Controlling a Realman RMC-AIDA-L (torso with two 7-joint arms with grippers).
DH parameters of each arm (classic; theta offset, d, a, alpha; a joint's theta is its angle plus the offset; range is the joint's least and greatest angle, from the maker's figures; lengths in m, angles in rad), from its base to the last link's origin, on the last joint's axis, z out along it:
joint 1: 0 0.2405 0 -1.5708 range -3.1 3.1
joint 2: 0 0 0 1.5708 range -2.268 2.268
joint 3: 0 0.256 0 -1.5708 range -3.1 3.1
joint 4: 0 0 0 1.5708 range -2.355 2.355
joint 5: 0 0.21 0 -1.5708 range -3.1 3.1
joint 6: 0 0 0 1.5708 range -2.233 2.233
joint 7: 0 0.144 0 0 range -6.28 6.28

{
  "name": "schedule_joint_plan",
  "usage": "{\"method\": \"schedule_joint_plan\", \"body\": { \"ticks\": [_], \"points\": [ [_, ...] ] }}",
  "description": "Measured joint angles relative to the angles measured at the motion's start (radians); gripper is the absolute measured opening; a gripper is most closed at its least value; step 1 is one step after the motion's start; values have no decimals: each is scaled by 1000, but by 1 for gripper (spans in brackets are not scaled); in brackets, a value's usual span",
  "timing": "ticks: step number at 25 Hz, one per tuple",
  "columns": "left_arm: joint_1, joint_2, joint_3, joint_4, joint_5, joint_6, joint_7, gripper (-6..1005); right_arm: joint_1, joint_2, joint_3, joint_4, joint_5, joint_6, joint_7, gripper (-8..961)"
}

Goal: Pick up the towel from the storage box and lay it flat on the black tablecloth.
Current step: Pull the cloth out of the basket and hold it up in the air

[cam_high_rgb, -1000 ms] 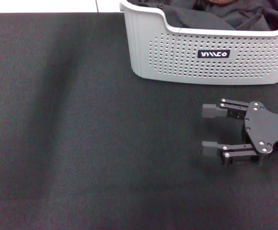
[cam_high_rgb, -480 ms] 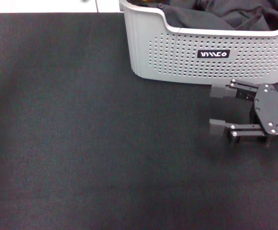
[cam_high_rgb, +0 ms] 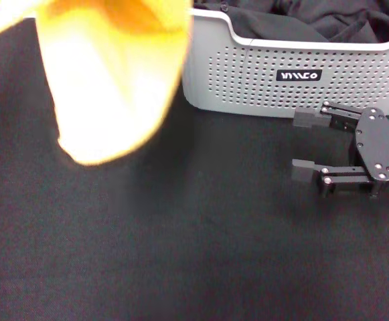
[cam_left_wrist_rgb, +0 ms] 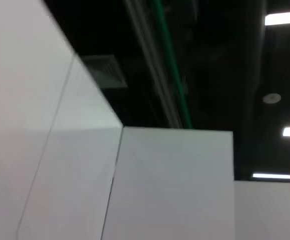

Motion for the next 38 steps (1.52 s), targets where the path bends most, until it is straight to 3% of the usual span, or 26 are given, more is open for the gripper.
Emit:
{"method": "schedule_joint_plan", "body": {
  "ticks": [4, 6, 10, 14, 17, 28, 38],
  "points": [
    [-2, 6, 9, -77, 103, 10, -7, 10, 1, 0, 4, 0, 0, 0, -4, 855],
    [-10, 23, 32, -109, 180, 24, -17, 10, 2, 0, 10, 0, 1, 0, -4, 856],
    [-34, 38, 73, -118, 397, 79, -37, 11, 3, 0, 11, -3, 10, 4, -4, 856],
    [-42, 41, 90, -87, 433, 173, -22, 11, 4, 0, 11, -5, 11, 6, -4, 856],
    [-48, 59, 94, -48, 473, 214, -11, 11, 4, 0, 11, -6, 12, 7, -6, 856],
    [-90, 75, 140, -64, 449, 340, 34, 11, 15, 2, 5, -15, 10, 9, -12, 855],
    [-145, 90, 314, -55, 358, 379, 27, 11, 63, 6, -12, 26, -33, -18, -27, 855]
  ]
}}
